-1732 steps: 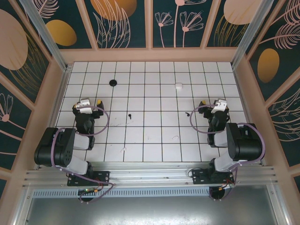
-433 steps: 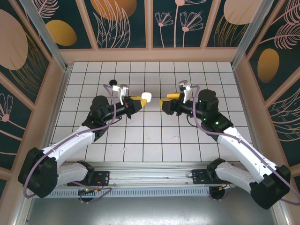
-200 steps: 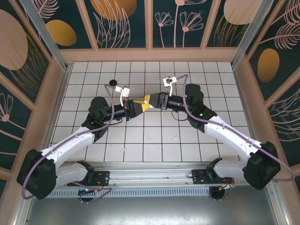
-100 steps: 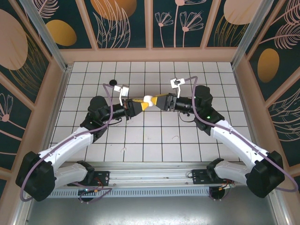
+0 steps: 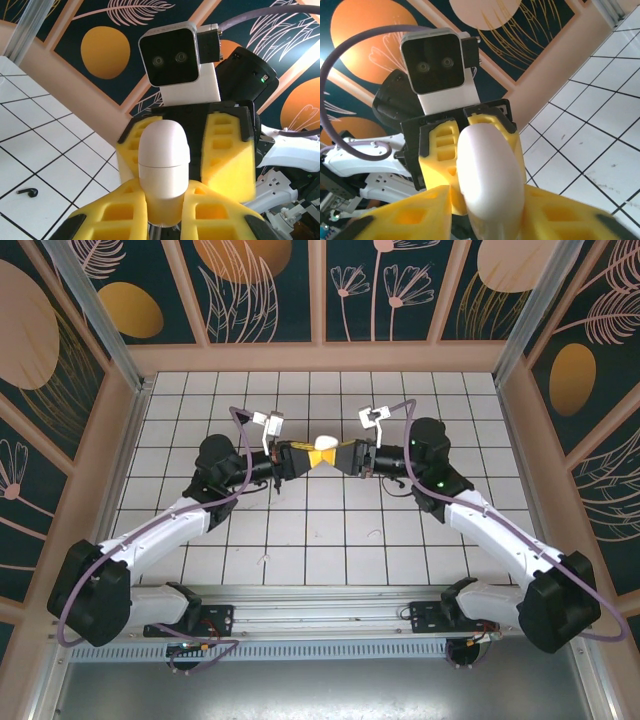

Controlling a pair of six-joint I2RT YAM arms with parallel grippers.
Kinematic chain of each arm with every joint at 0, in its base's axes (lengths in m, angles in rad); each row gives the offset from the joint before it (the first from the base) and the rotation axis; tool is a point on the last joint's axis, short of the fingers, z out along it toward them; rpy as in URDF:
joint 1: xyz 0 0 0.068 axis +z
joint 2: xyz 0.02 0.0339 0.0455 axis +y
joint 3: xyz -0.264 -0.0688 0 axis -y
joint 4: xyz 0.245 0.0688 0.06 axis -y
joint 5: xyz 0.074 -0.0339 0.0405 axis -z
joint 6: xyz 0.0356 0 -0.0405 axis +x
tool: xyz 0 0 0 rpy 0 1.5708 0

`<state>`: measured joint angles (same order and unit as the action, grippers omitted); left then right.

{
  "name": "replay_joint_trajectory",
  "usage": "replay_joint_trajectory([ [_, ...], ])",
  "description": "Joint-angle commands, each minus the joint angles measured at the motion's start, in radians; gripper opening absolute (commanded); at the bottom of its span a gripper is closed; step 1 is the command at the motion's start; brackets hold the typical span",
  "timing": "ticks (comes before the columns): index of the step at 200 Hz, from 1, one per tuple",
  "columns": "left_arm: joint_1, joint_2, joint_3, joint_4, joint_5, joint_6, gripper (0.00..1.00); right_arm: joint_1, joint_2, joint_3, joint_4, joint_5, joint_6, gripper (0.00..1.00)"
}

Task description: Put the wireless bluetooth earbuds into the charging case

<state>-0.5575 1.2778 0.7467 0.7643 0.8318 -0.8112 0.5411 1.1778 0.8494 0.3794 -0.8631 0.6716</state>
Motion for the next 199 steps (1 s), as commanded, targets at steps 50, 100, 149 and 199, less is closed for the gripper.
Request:
replay_joint_trajectory([
  [50,-0.005,-0.05,-0.015,0.03,0.009,0.044,0.1,-0.024,-0.069,0.007,-0.017,0.021,-0.039,0.68],
  [100,-0.005,-0.068,-0.037,0.018,0.023,0.057,0.11,-0.002,-0.001,0.026,0.049,-0.026,-0.02,0.56],
  [149,-0.005,-0.076,-0.044,0.006,0.05,0.067,0.11,0.022,0.011,0.023,0.085,-0.028,-0.042,0.35],
  [199,-0.005,-0.079,-0.037,-0.076,0.057,0.133,0.23,0.023,0.018,0.028,0.046,-0.07,-0.105,0.18],
])
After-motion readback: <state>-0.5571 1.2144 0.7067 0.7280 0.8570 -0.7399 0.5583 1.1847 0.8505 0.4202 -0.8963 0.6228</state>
